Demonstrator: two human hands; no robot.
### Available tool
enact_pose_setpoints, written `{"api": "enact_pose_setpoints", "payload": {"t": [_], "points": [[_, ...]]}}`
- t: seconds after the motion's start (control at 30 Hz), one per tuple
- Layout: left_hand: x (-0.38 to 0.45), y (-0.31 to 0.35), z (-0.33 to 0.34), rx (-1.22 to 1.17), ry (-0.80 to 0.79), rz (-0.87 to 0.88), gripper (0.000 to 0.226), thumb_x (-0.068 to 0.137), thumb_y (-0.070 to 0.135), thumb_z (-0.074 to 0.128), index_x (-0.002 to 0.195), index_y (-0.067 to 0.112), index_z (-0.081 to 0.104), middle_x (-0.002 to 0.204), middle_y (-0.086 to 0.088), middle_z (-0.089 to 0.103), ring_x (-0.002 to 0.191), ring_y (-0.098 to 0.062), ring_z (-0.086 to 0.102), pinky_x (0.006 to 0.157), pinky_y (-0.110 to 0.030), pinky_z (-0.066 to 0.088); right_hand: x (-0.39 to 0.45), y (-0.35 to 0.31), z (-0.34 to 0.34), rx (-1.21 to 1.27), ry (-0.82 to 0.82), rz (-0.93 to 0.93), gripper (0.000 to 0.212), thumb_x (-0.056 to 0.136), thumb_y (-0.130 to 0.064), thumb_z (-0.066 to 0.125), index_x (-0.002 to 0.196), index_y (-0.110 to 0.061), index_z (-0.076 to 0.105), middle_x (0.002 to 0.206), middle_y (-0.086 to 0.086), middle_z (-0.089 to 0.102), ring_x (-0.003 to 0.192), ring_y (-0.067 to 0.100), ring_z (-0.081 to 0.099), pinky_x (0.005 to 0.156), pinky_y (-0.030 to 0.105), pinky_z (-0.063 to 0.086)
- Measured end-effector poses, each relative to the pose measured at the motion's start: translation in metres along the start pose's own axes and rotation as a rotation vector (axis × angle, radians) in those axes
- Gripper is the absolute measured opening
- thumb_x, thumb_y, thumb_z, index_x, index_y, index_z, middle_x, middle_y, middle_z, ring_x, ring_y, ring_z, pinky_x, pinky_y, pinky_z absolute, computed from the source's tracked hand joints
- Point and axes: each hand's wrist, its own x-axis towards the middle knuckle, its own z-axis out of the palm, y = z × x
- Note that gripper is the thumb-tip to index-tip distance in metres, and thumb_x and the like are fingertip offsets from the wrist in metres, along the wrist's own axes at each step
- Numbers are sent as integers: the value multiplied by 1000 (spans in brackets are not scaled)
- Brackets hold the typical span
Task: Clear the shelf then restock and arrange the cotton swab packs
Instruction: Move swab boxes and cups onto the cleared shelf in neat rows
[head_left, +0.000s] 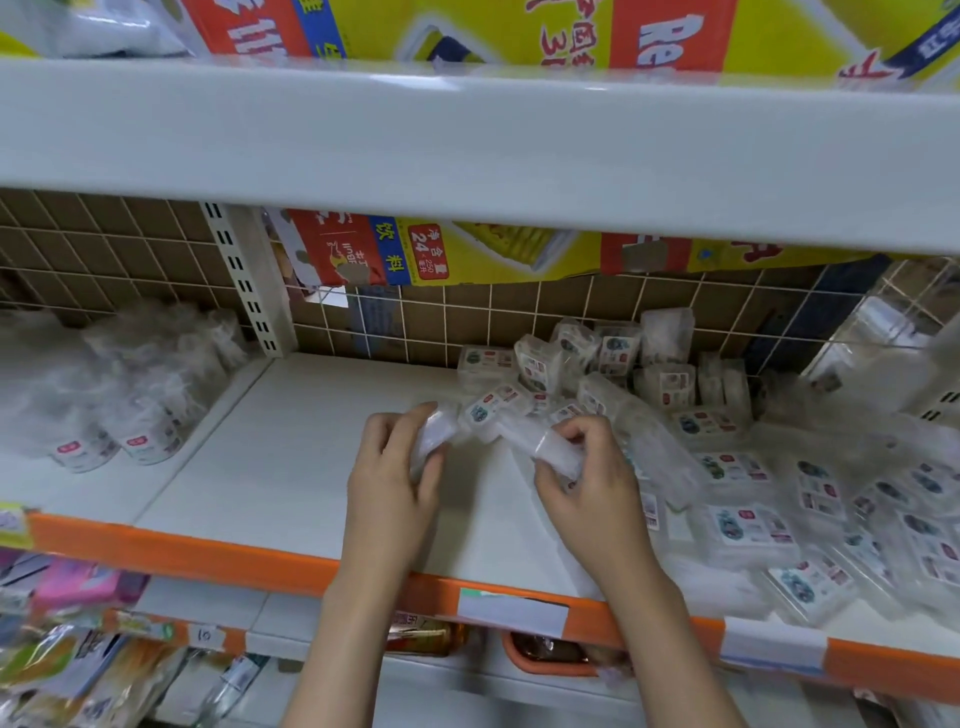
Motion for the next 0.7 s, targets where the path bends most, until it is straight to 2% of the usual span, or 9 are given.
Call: {"api": "enact_pose_setpoints", "payload": {"t": [0.07, 0.13, 0.27, 0.4, 0.47, 0.53, 0.6, 0.67, 0.7], "points": [[1, 1, -1, 11, -25, -15, 40, 85, 9, 60, 125, 11, 57, 99, -4, 44, 79, -3, 38, 71, -13, 32, 3, -1, 0, 43, -27, 26, 43, 79, -4, 65, 116, -16, 47, 106, -8, 50, 99, 15, 52, 82, 27, 43], [2, 2, -3, 13, -64, -31, 49, 86, 2, 60, 133, 11, 49, 106, 0, 39, 81, 1, 37, 72, -16, 35, 5, -2, 1, 51, -60, 14, 54, 82, -3, 61, 131, -20, 46, 118, -10, 46, 107, 3, 45, 89, 17, 35], [3, -4, -8, -50, -82, -89, 61, 83, -6, 59, 138, 5, 37, 116, 2, 37, 95, 9, 34, 81, -7, 29, 9, -3, 9, -21, -48, -29, 41, 80, -2, 63, 119, -15, 58, 115, 4, 56, 102, 8, 47, 84, 0, 27], [8, -23, -24, -104, -53, -186, 57, 80, -7, 61, 132, 6, 41, 110, 5, 47, 91, 6, 42, 76, 3, 30, 16, -15, 28, -48, -55, 18, 32, 78, -3, 67, 108, -11, 58, 104, 3, 61, 98, 19, 53, 77, 14, 31], [15, -35, -37, -85, -32, -185, 48, 80, -4, 62, 124, 8, 47, 106, 6, 51, 92, -3, 48, 76, -3, 32, 17, -27, 42, -42, -44, 54, 31, 77, -1, 67, 104, -9, 55, 97, 1, 57, 91, 20, 54, 71, 15, 30], [25, -51, -53, -28, -10, -114, 39, 78, -3, 61, 114, 12, 53, 100, 6, 54, 90, -14, 53, 77, -17, 33, 18, -41, 59, -26, 2, 59, 33, 77, 2, 66, 105, -7, 52, 96, 0, 54, 88, 21, 54, 69, 15, 31], [35, -72, -73, 93, 3, 10, 38, 74, 2, 60, 108, 17, 56, 101, 4, 58, 93, -18, 53, 76, -25, 27, 19, -57, 80, -16, 28, 60, 43, 78, 4, 65, 118, -3, 50, 103, 3, 52, 91, 13, 49, 74, 6, 31], [46, -96, -97, 194, 20, 66, 41, 69, 9, 58, 109, 19, 59, 107, 0, 61, 99, -20, 51, 74, -26, 22, 21, -77, 103, -43, 22, 52, 53, 81, 2, 62, 130, -4, 46, 110, 3, 47, 93, 2, 39, 79, -3, 24], [52, -109, -110, 219, 33, 70, 42, 68, 11, 58, 109, 19, 61, 110, -1, 62, 100, -21, 51, 74, -27, 21, 21, -88, 116, -70, 22, 32, 52, 81, 0, 61, 131, -5, 48, 111, 5, 48, 94, 2, 39, 80, -5, 22]]}}
